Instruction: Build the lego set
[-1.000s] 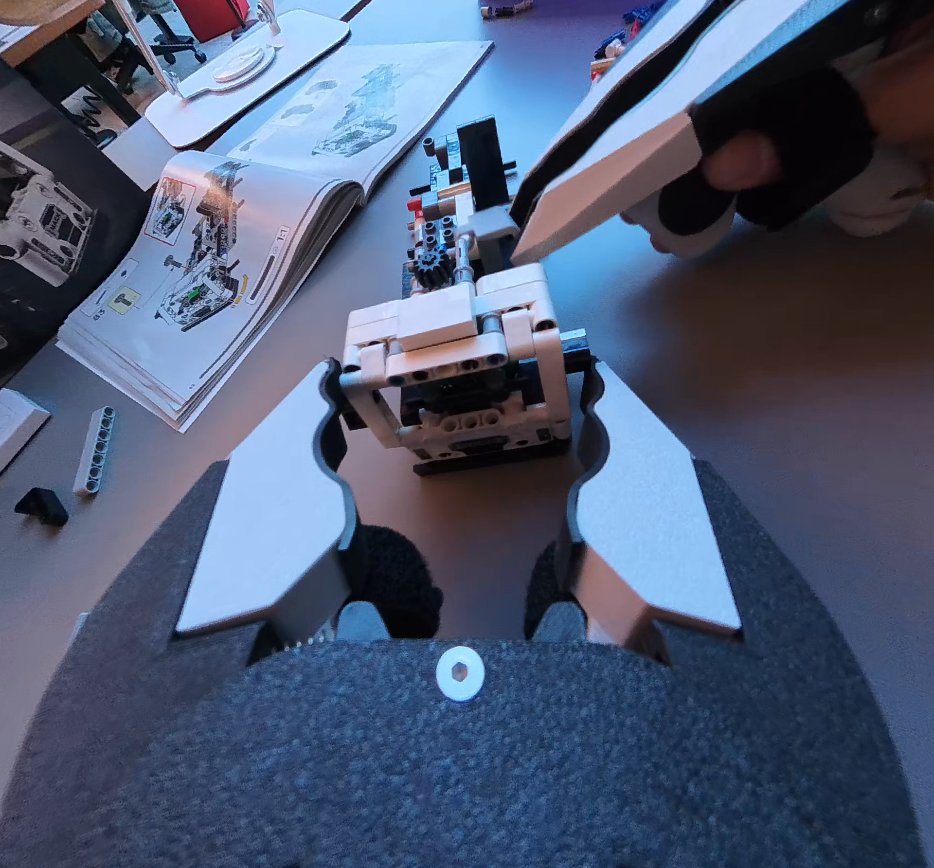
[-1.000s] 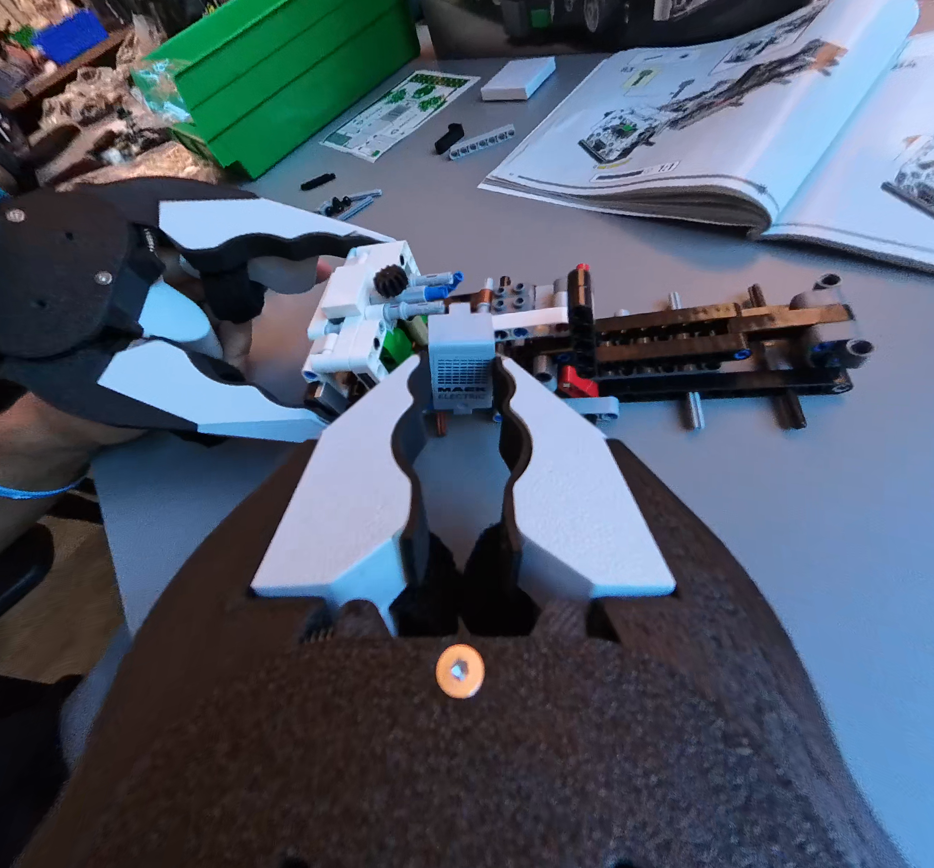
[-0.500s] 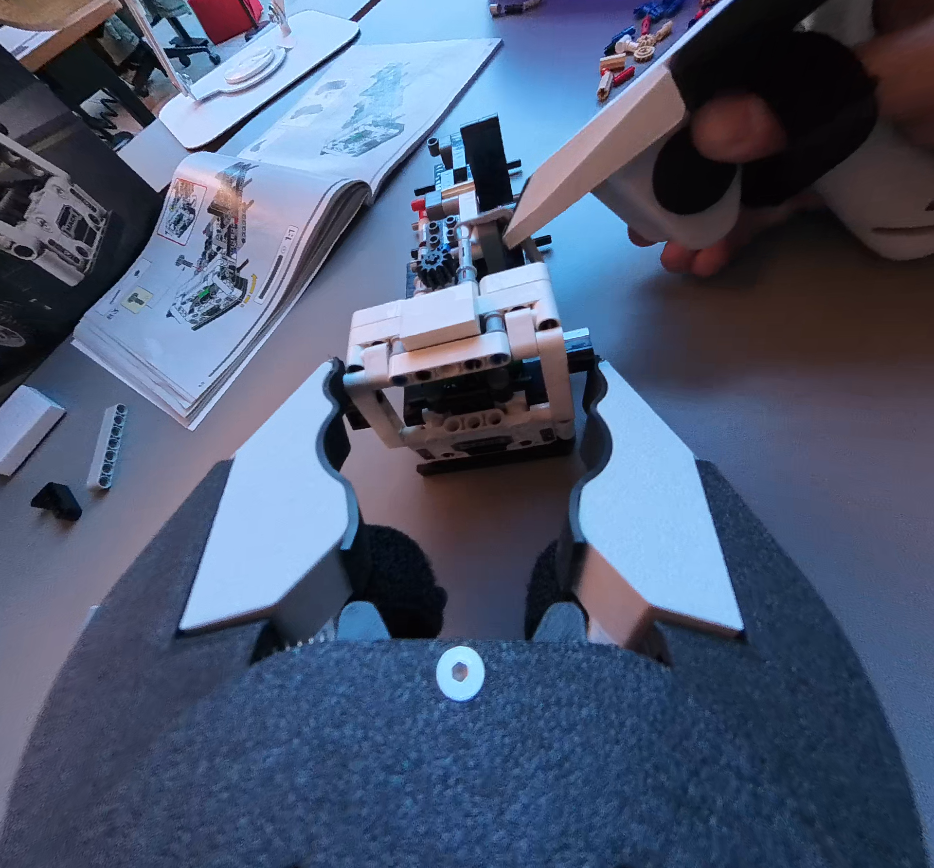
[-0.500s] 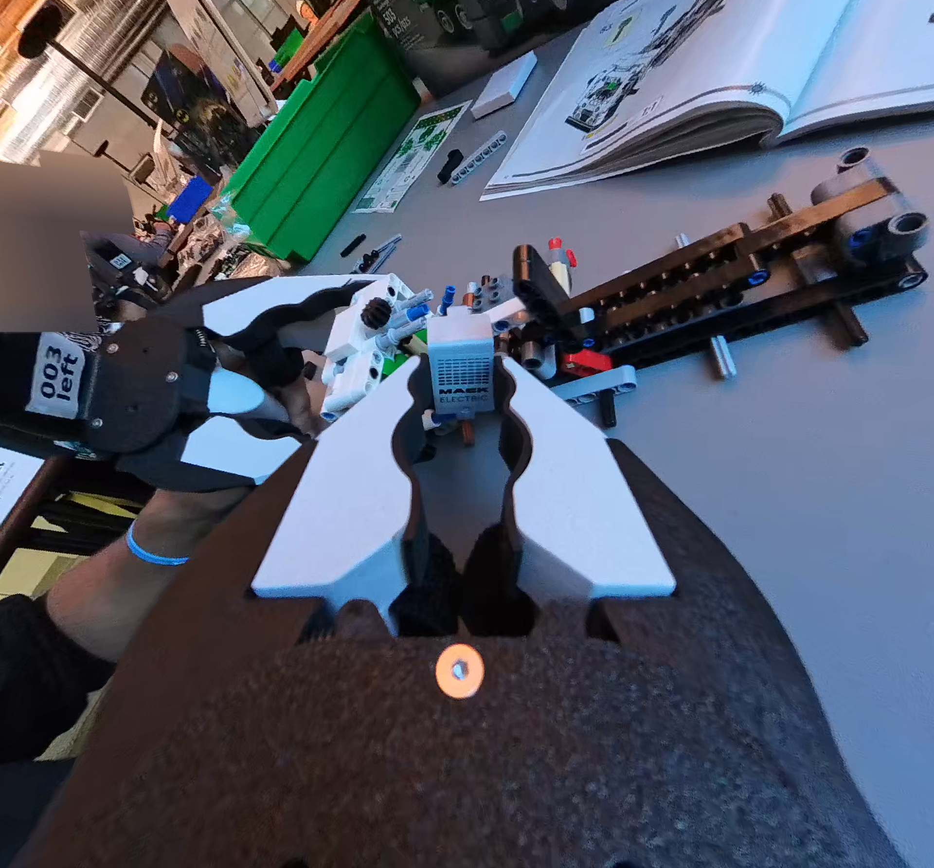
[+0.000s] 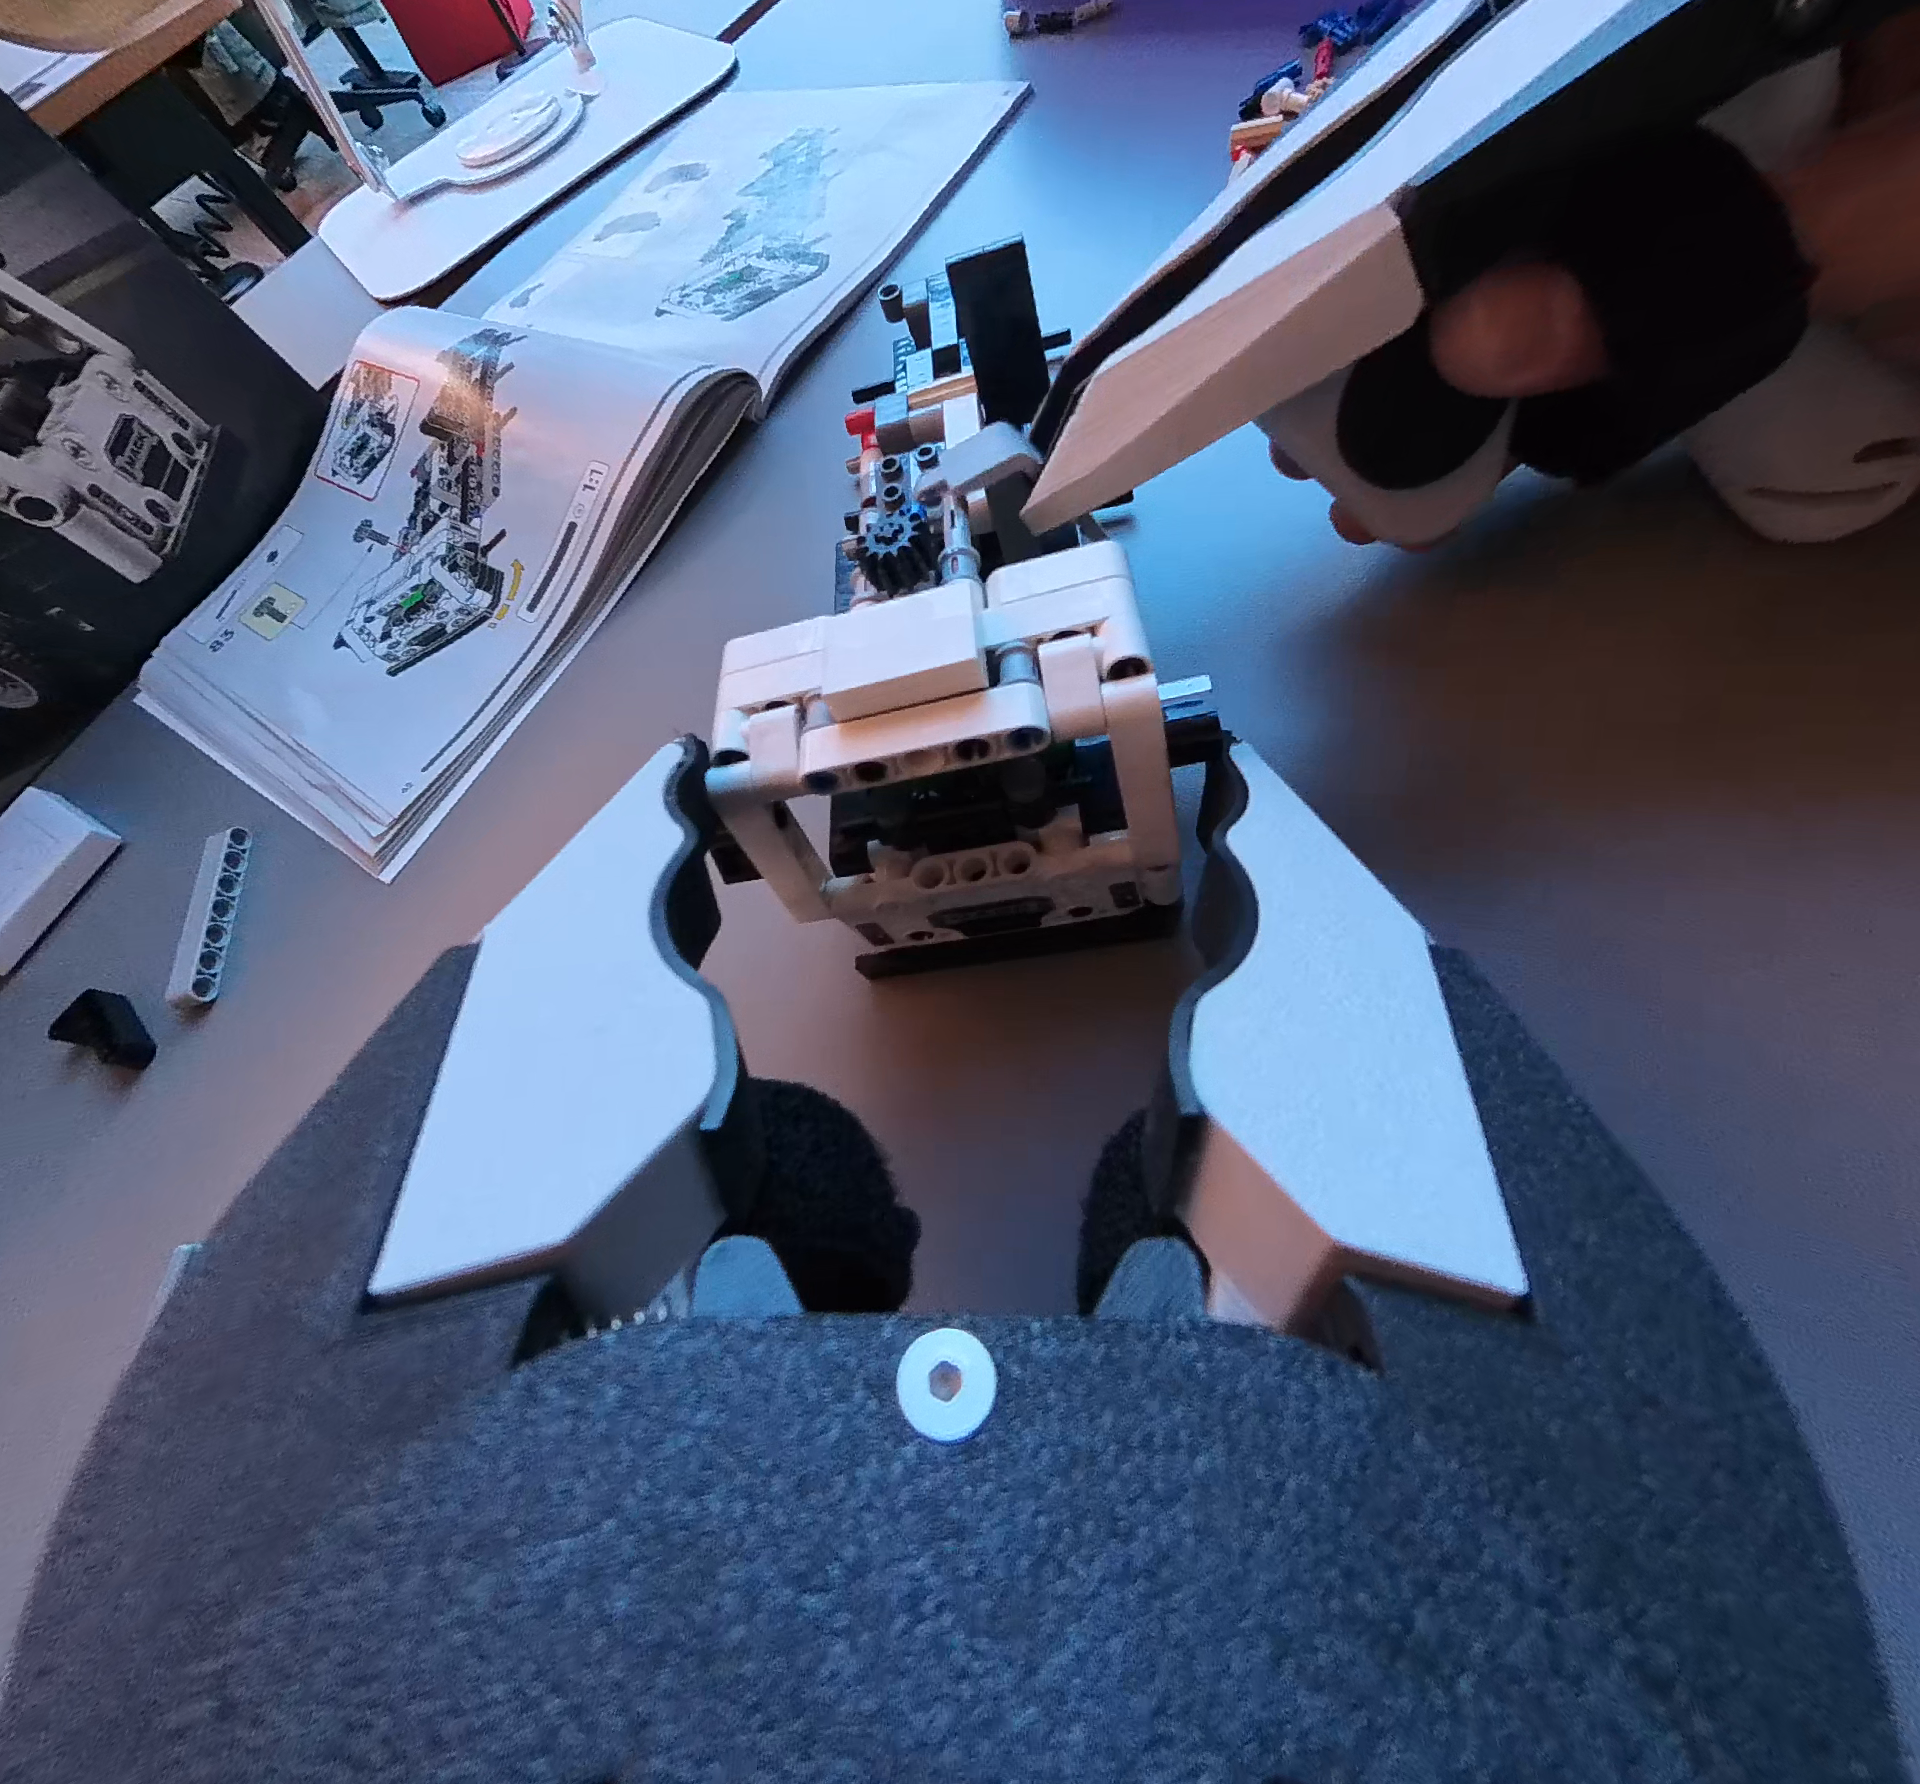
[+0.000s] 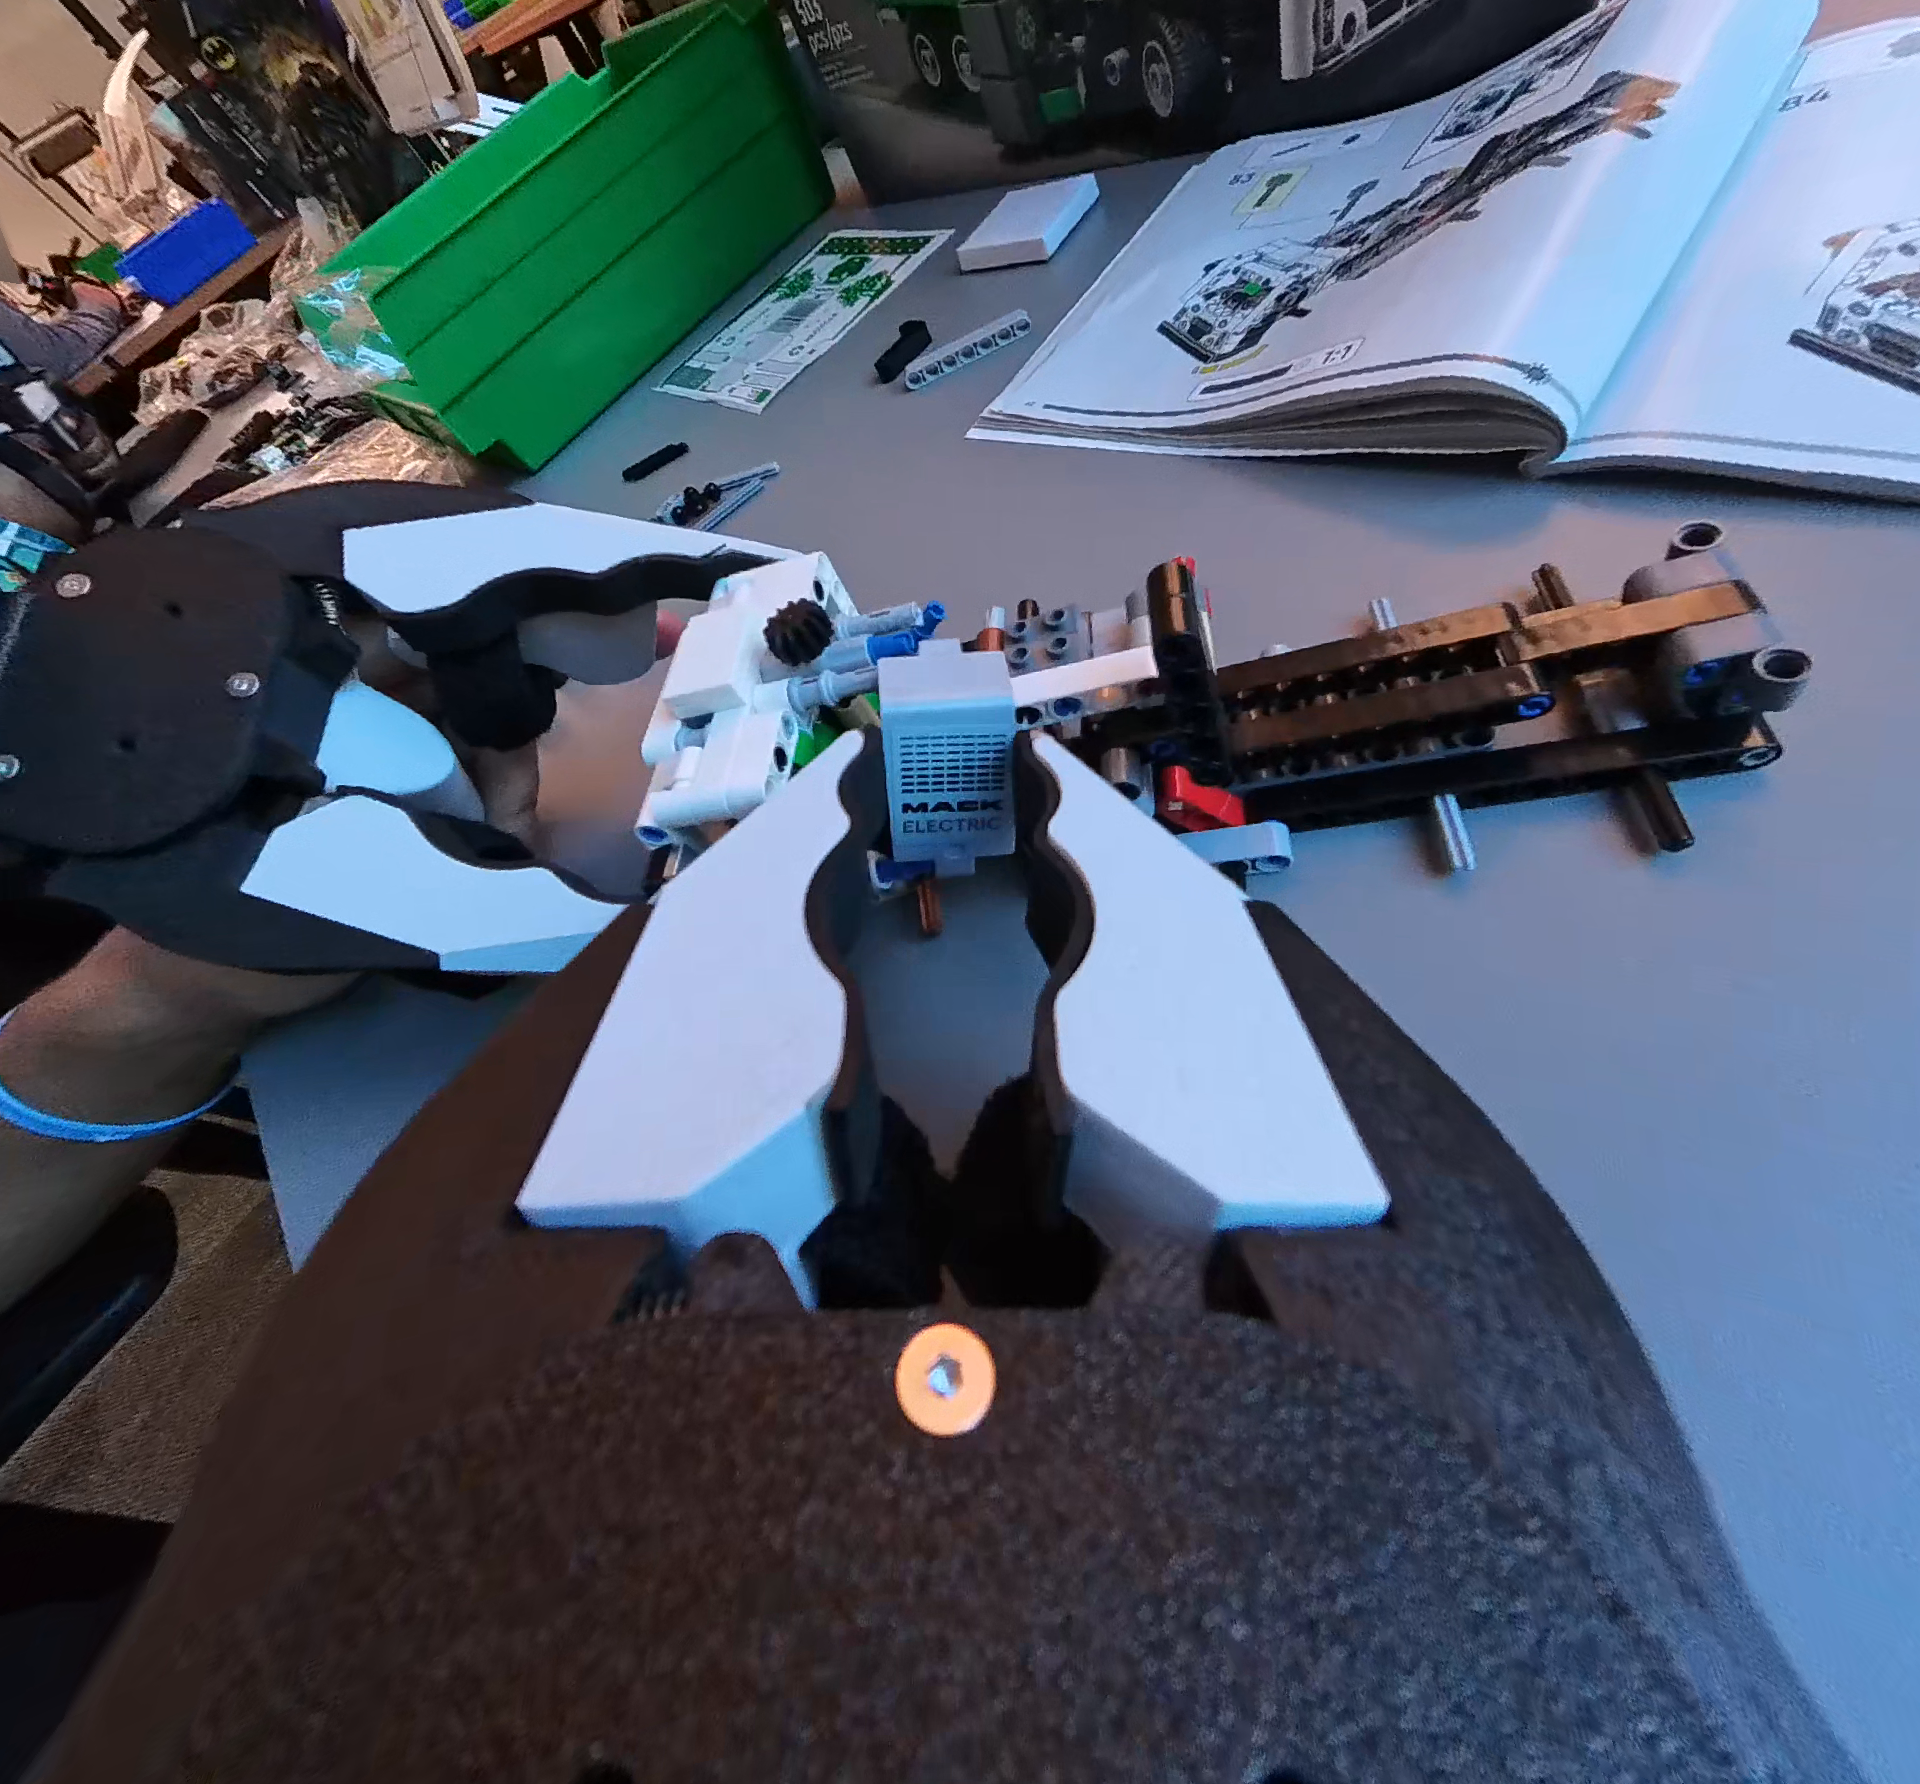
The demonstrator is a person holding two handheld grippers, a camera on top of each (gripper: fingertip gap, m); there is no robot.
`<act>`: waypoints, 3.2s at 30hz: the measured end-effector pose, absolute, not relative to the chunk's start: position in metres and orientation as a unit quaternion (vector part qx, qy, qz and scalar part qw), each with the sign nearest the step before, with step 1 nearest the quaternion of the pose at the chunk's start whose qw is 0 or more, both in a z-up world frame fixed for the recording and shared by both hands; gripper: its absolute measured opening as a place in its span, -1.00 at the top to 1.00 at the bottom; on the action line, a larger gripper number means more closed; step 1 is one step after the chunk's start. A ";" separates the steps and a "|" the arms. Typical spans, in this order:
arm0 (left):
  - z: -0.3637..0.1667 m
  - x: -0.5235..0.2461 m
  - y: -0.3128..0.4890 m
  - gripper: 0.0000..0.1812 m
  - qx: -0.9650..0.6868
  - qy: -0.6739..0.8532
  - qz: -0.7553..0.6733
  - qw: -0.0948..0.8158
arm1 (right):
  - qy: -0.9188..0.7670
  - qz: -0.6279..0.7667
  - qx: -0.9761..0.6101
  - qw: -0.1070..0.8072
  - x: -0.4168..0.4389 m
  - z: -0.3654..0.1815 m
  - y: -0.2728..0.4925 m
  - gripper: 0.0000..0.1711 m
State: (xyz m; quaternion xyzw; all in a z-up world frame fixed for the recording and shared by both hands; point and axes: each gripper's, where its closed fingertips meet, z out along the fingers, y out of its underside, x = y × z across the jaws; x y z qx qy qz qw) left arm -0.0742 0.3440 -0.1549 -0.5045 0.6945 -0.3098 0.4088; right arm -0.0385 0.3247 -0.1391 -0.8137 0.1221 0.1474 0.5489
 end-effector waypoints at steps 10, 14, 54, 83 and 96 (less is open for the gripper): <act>-0.155 -0.074 0.344 -0.02 -0.505 0.694 -0.309 0.409 | 0.096 0.091 -0.824 0.551 -0.038 -0.138 0.326 0.73; -0.155 -0.074 0.344 -0.02 -0.505 0.694 -0.308 0.410 | 0.084 0.081 -0.824 0.555 -0.039 -0.137 0.325 0.73; -0.155 -0.074 0.344 -0.02 -0.509 0.691 -0.309 0.409 | 0.041 0.061 -0.833 0.549 -0.041 -0.139 0.322 0.74; -0.155 -0.074 0.344 -0.02 -0.511 0.690 -0.306 0.412 | 0.118 0.124 -0.817 0.551 -0.040 -0.138 0.325 0.73; -0.155 -0.074 0.345 -0.02 -0.515 0.687 -0.304 0.412 | 0.140 0.102 -0.822 0.543 -0.041 -0.139 0.325 0.73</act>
